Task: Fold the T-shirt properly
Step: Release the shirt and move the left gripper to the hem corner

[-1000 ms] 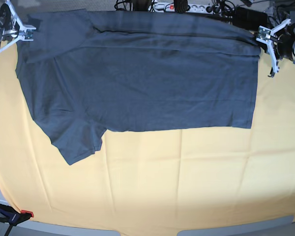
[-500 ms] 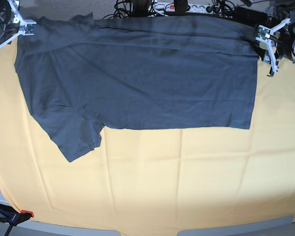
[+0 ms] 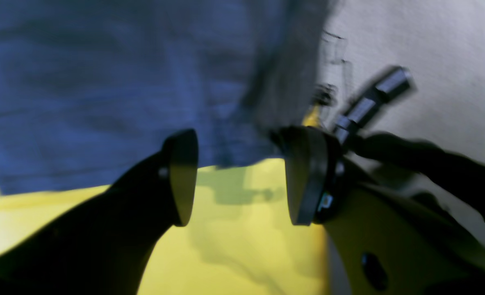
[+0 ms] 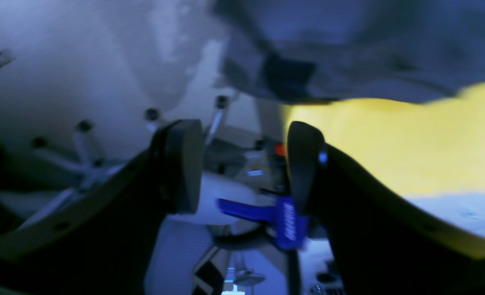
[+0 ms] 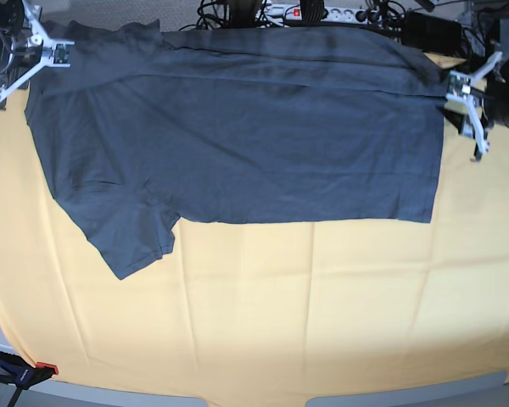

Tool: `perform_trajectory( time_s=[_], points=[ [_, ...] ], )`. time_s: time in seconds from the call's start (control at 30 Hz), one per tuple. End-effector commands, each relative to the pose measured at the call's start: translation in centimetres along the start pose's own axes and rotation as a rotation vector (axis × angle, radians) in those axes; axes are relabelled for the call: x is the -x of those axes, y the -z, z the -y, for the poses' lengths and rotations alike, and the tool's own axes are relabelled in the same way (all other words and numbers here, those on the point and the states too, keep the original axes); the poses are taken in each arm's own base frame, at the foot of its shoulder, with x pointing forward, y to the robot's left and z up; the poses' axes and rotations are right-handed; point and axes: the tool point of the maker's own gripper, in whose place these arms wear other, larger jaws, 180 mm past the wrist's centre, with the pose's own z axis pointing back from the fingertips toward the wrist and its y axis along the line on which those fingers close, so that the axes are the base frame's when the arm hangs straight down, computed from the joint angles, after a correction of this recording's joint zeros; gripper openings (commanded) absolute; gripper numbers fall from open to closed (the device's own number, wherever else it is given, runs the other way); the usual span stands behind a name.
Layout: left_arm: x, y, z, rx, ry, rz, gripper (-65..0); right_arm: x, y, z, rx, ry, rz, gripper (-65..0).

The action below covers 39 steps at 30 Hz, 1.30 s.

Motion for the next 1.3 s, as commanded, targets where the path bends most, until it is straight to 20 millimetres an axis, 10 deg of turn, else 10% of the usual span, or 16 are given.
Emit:
perform_trajectory(
  time_s=[0.0, 0.3, 0.47, 0.6, 0.9, 1.27],
  points=[
    [-0.6, -1.0, -1.6, -0.046, -0.002, 0.017, -30.8, 0.5, -0.9, 1.6, 0.060, 0.009, -0.018, -30.3],
    [-0.5, -6.7, -9.2, -0.283, -0.265, 0.014, -30.8, 0.9, -7.5, 11.3, 0.463, 0.289, 0.165, -30.3],
    [7.6, -12.5, -14.5, -0.613, -0.571, -0.131, -30.7, 3.1, -10.8, 15.2, 0.722, 0.382, 0.142, -30.3],
    [13.2, -13.6, -17.5, -0.757, -0.831, -0.081, -30.7, 4.2, -11.4, 16.9, 0.813, 0.437, 0.145, -30.3],
    [17.3, -7.1, -18.0, -0.546, -1.397, 0.360, -30.7, 9.4, -11.3, 19.0, 0.925, 0.584, 0.033, -30.3],
    [12.7, 3.0, -18.8, -0.297, -1.501, 0.430, -30.7, 10.2, -12.1, 19.5, 0.986, 0.613, 0.012, -30.3]
  ],
)
